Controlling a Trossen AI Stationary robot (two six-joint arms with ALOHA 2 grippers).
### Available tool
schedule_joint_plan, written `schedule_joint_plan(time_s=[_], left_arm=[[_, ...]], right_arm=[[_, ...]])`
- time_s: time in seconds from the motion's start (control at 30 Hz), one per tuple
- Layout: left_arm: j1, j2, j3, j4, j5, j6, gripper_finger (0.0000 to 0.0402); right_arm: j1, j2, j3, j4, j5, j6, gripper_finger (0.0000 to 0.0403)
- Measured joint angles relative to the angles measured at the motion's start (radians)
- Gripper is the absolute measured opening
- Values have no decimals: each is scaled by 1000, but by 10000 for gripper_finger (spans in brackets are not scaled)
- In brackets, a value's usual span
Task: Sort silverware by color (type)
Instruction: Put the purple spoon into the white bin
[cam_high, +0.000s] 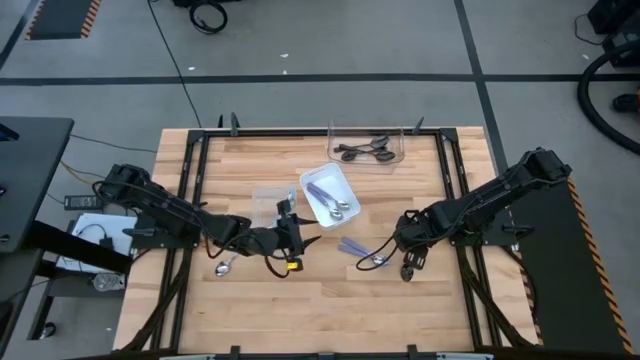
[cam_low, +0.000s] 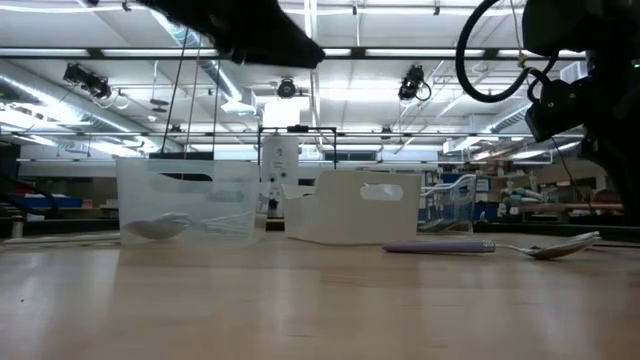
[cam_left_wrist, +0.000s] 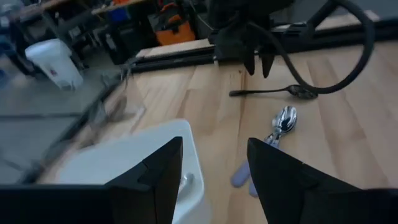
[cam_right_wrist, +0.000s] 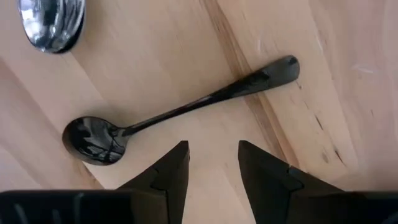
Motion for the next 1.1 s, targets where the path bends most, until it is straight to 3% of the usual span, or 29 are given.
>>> schedule_joint_plan(time_s=[0.27, 0.5, 0.7, 0.9, 1.1], left_arm=[[-14, 0, -84, 68, 2, -216, 188], [0, 0, -84, -16, 0, -488, 188], [-17, 0, -84, -34, 0, -568, 188], [-37, 0, -84, -39, 0, -633, 188], [-53, -1, -84, -42, 0, -682, 188]], right_arm=[[-27, 0, 0, 13, 0, -25, 153], [-24, 1, 0, 286, 23, -160, 153], [-21, 22, 0, 446, 116, -276, 153], [-22, 144, 0, 581, 131, -371, 153], [-36, 240, 49, 599, 155, -454, 153]])
